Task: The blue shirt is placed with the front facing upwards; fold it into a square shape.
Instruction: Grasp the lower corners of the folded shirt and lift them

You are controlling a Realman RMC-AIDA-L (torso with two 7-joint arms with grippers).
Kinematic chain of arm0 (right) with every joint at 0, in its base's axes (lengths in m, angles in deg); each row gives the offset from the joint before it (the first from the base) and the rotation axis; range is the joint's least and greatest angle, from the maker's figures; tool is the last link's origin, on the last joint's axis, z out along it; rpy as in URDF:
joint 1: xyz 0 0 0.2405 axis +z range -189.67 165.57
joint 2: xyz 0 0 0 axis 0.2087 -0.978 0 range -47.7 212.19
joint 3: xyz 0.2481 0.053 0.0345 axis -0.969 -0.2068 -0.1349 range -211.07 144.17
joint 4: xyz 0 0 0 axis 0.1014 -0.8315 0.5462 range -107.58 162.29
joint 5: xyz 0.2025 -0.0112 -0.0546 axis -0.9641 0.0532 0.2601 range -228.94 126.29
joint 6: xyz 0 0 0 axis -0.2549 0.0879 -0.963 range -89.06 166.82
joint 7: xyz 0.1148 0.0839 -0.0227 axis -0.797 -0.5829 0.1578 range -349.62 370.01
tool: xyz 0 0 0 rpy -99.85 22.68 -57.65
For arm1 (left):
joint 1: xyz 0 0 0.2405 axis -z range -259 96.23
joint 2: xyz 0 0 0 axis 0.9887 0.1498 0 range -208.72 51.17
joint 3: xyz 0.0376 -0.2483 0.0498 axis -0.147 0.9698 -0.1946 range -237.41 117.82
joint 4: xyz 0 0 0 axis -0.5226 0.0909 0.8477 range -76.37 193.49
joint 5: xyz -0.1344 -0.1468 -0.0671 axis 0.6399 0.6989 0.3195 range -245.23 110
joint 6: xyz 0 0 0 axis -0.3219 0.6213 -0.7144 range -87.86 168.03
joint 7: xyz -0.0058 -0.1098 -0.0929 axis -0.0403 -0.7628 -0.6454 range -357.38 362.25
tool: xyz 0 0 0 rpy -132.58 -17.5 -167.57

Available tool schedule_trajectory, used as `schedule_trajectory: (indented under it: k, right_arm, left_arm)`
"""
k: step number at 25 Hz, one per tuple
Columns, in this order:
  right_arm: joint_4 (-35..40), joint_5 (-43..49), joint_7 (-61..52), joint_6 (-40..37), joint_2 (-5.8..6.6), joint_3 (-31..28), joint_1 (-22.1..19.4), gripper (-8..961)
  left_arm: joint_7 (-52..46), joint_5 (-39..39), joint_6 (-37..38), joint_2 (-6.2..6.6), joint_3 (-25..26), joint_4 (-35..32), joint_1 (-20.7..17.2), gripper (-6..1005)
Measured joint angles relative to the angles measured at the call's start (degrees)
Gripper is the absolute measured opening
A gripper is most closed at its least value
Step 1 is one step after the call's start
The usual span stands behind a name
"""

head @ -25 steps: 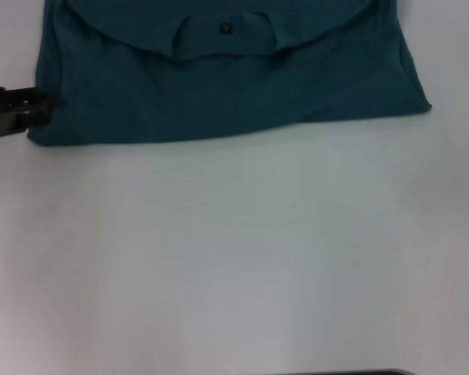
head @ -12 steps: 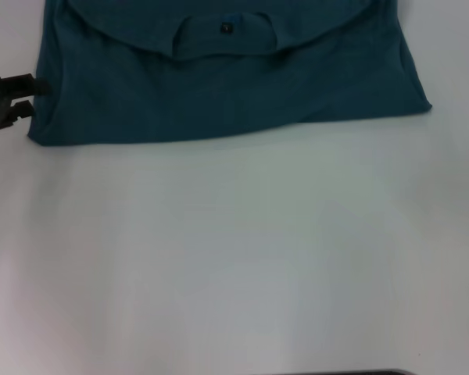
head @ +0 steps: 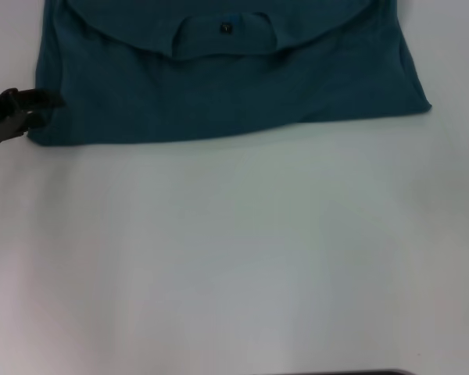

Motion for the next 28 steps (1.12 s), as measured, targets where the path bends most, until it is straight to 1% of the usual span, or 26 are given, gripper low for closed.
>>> schedule_trajectory:
  k: [3,8,19,28]
  right_arm:
    - [-0.1,0.0,0.0,0.0,0.0,-0.1,0.0,917]
    - [0.0,0.0,0.0,-0.2,0.01,-0.1,-0.1,915]
    - [-0.1,0.0,0.0,-0.7,0.01,0.0,-0.2,913]
    - [-0.2,-0.3,0.0,-1.2,0.02,-0.1,-0.8,911]
  left_arm:
    - [1.1,0.0,-1.3,-0.4,-0.2,-0.1,0.0,582]
    - [1.8,-0.1,-1.5,-0.03,-0.7,-0.8,-0.1,582]
    - [2.6,-2.6,-2.8,-0.15,-0.9,-1.4,0.0,582]
    - [2.7,-2.6,-3.6,-0.25,-0.3,-1.0,0.0,583]
